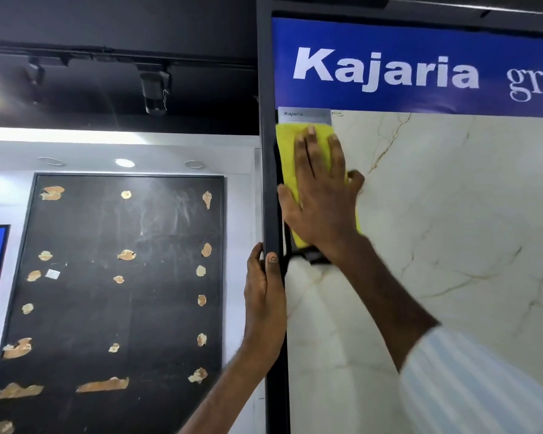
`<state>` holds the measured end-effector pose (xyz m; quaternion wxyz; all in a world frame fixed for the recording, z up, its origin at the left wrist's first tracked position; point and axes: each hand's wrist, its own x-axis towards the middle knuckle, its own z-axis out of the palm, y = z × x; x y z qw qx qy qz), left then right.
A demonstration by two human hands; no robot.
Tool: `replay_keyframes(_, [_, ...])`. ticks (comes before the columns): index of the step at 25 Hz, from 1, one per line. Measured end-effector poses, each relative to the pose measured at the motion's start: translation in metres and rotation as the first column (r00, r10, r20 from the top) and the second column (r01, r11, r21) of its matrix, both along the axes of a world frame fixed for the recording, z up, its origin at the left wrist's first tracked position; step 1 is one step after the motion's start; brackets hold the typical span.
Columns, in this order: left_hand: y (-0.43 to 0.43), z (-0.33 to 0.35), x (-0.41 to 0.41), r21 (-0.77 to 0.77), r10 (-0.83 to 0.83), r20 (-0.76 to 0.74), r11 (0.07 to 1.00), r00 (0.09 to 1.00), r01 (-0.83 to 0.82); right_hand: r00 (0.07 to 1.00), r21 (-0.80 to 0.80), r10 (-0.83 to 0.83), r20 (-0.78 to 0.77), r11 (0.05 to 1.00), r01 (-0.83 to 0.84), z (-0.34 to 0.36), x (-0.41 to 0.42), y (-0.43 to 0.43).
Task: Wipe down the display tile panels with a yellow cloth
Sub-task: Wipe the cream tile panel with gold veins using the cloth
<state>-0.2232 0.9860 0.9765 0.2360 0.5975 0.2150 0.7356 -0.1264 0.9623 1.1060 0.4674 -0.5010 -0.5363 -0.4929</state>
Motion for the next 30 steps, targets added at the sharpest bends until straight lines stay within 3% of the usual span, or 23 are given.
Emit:
replay_keyframes(3, [0.003,0.0,-0.001,-0.006,-0.02,0.018,1.0,1.0,0.02,1.0,0.059,-0.003,-0.014,0.998,0.004,-0.004,-0.001,0.006])
replay_keyframes(7, [0.006,-0.003,0.0,-0.008,-0.106,0.081,0.994,0.991,0.107,1.0,0.058,0.001,0.011,0.998,-0.002,-0.14,0.007,-0.001])
replay_keyframes(10, [0.004,0.001,0.002,-0.026,-0.067,0.099,0.997,0.993,0.07,0.999,0.097,0.026,0.024,0.995,-0.028,-0.08,0.004,0.005])
replay_keyframes(12, [0.0,-0.001,0.003,-0.04,-0.068,0.084,0.997,0.994,0.072,1.0,0.009,0.018,-0.002,1.0,-0.018,-0.008,-0.004,-0.001])
replay_keyframes(14, [-0.005,0.001,0.0,-0.035,-0.089,0.053,0.995,0.995,0.091,1.0,0.032,-0.003,-0.005,0.999,0.003,0.016,0.001,0.005])
replay_keyframes(16, [-0.006,0.0,-0.002,-0.037,-0.095,0.067,0.995,0.993,0.097,0.999,0.101,-0.036,0.016,0.994,0.034,-0.033,0.007,0.01])
replay_keyframes(20, [-0.008,-0.001,-0.001,-0.057,-0.112,0.077,0.992,0.991,0.117,0.999,0.006,-0.038,0.008,0.999,0.038,-0.243,0.004,-0.005])
replay_keyframes(22, [-0.013,-0.001,0.0,-0.067,-0.109,0.071,0.991,0.991,0.114,1.0,-0.03,0.004,0.017,1.0,-0.003,-0.288,0.003,-0.009])
replay_keyframes(27, [-0.013,0.002,-0.006,-0.084,-0.188,0.103,0.977,0.977,0.196,1.0,-0.023,-0.004,-0.022,1.0,0.003,-0.156,-0.001,-0.003])
replay_keyframes(30, [-0.018,-0.007,-0.015,-0.091,-0.235,0.04,0.967,0.971,0.238,1.0,0.051,-0.008,-0.02,0.999,0.009,-0.19,0.008,0.004])
